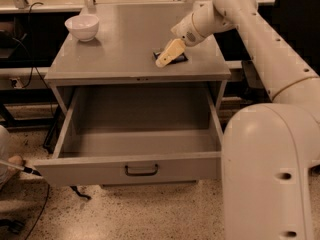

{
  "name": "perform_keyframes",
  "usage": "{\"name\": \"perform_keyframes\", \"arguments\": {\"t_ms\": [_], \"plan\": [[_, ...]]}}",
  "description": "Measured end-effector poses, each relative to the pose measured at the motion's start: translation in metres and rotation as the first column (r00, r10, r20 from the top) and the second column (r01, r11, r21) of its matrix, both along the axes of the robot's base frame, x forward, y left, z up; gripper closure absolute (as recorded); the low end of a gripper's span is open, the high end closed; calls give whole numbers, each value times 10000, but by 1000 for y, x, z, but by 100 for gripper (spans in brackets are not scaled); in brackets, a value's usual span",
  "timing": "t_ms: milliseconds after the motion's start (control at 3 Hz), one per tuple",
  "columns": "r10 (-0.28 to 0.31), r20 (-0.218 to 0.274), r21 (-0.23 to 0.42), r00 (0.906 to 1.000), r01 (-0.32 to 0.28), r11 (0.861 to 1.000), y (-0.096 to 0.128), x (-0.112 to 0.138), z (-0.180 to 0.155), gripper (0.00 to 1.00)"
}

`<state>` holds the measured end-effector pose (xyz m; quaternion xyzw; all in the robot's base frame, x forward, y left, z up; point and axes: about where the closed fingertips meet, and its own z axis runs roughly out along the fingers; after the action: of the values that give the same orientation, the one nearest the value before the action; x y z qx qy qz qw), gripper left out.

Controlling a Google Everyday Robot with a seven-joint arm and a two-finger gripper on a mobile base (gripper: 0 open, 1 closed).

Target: Place rxbar blueberry into top drawer

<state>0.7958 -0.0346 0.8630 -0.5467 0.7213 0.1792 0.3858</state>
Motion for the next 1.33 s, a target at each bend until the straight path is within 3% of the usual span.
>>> {"name": "perform_keyframes", "arguments": {"t_ms": [667,1333], "plan": [[34,-738,-899,9973,-100,9959,-3,4,-28,0],[-812,-1047,-1216,9912,682,9902,-35,14,-39,46]]}}
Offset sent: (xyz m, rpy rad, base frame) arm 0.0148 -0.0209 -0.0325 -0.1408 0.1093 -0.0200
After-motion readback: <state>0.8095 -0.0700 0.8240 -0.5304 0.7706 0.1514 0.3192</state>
